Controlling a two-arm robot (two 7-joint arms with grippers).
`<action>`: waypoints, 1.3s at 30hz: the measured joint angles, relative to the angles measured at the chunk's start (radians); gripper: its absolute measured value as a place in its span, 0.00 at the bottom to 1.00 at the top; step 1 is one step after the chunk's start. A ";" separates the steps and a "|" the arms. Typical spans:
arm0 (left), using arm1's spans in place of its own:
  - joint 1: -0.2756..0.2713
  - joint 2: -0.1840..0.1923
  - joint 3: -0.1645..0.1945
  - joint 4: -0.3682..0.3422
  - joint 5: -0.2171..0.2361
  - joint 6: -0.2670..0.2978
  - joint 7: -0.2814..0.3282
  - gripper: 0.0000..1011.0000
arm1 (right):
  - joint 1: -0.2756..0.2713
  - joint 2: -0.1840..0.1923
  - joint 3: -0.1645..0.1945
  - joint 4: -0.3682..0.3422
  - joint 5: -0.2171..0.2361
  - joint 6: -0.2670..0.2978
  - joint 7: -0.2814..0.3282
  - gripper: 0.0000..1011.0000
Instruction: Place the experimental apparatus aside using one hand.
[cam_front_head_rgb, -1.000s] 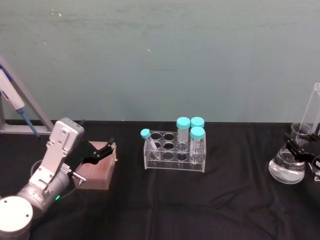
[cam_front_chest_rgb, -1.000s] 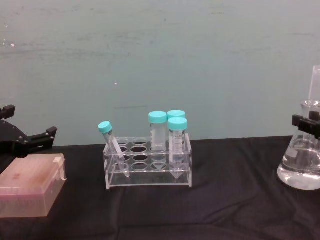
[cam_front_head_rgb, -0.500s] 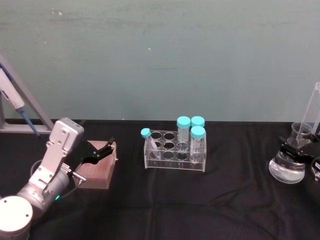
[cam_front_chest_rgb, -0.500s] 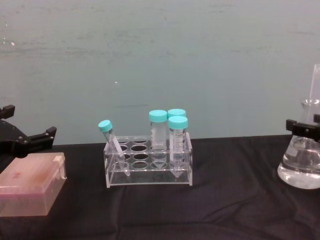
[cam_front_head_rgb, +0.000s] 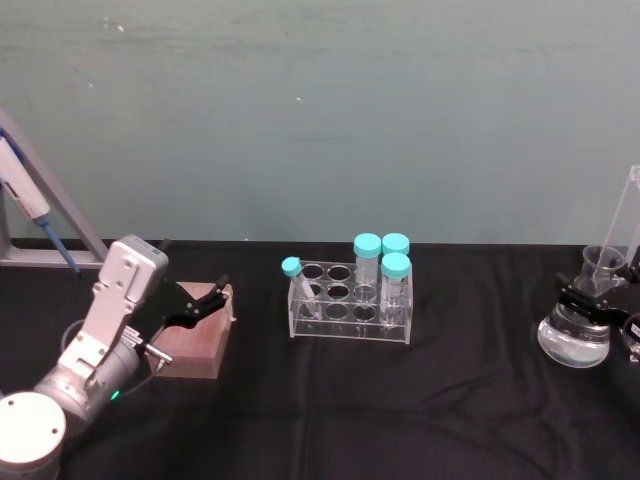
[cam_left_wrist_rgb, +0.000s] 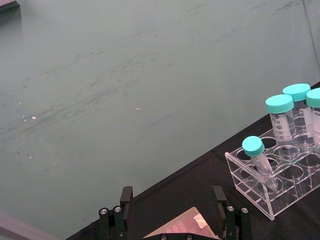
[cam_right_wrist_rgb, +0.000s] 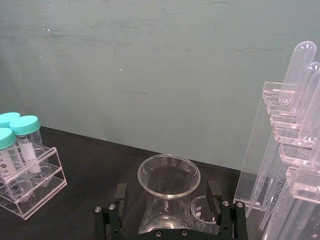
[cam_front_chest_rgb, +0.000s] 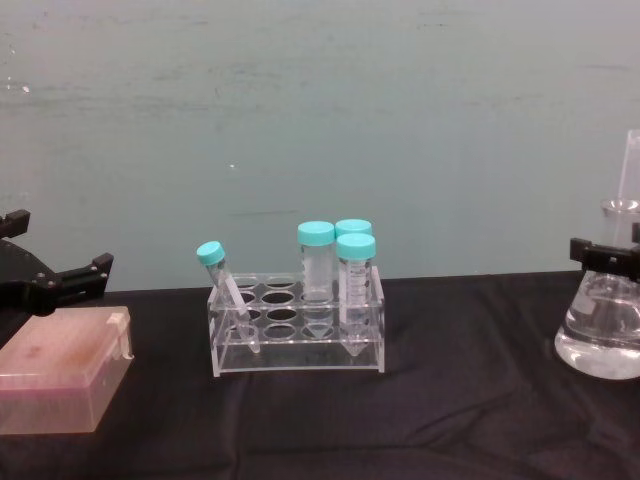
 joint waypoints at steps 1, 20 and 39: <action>0.000 0.000 0.000 0.000 0.000 0.000 0.000 0.99 | 0.000 0.000 0.000 0.000 0.000 0.000 0.000 0.99; 0.000 0.000 0.000 0.000 0.000 0.000 0.000 0.99 | -0.026 0.014 0.004 -0.067 -0.014 -0.016 -0.021 0.99; 0.000 0.000 0.000 0.000 0.000 0.000 0.000 0.99 | -0.070 0.027 0.024 -0.167 -0.027 -0.051 -0.034 0.99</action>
